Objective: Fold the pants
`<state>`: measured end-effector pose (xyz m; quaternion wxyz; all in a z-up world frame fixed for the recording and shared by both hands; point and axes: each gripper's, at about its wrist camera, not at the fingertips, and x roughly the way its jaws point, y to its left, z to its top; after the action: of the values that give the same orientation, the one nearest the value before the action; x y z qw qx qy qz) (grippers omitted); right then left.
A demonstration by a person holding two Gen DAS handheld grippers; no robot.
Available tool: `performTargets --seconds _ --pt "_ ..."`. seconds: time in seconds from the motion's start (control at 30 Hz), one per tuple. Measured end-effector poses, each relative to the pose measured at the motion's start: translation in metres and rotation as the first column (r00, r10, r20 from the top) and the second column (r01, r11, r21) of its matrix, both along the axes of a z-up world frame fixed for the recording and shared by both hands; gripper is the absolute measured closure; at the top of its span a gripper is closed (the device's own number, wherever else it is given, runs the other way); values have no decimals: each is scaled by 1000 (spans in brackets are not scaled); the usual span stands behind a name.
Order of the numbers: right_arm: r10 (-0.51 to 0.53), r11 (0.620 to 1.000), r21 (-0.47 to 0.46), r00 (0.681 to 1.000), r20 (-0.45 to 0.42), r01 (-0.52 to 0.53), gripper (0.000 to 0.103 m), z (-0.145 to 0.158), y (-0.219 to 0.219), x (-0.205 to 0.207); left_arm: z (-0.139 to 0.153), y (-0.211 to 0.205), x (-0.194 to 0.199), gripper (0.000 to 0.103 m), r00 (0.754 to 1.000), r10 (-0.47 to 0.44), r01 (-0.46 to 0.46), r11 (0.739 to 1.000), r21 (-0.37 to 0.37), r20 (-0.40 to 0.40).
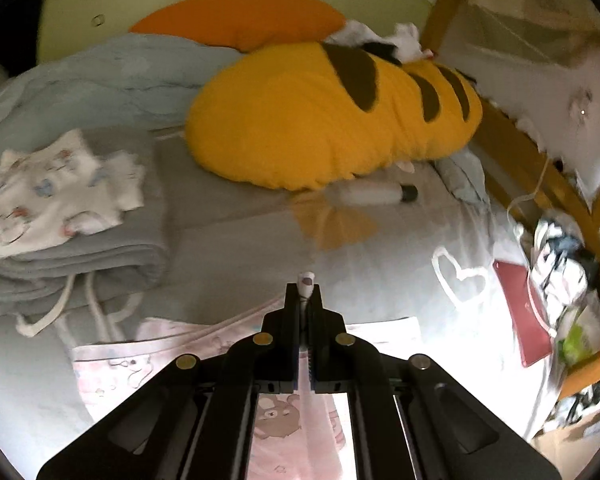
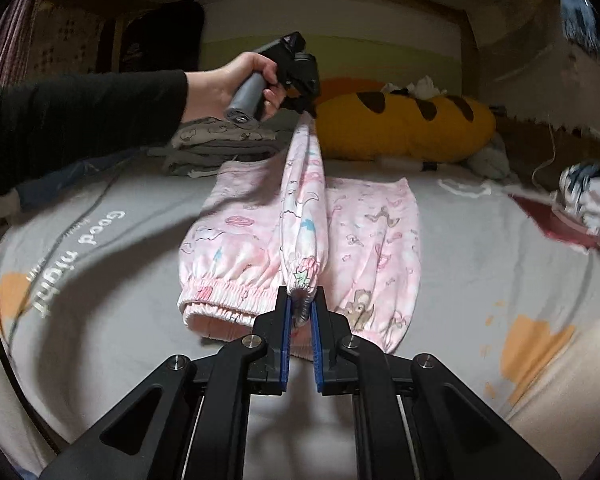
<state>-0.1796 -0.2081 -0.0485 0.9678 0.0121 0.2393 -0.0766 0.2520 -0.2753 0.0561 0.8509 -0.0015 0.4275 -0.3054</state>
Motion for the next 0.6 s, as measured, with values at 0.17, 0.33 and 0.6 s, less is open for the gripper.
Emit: performTargets --seconds 0.17,0.33,0.6 --pt "-14 998 55 1000 -23 15 94 -1 -9 -2 -10 -34 -5 101 999 -41 41 998 40 -2" --pt "-65 996 53 997 -45 67 94 -6 -17 -3 -29 -64 -5 101 998 -63 64 995 78 -21" --pt "-135 991 20 991 -24 135 94 -8 -12 -21 -48 -96 -5 101 993 -88 93 994 63 -84"
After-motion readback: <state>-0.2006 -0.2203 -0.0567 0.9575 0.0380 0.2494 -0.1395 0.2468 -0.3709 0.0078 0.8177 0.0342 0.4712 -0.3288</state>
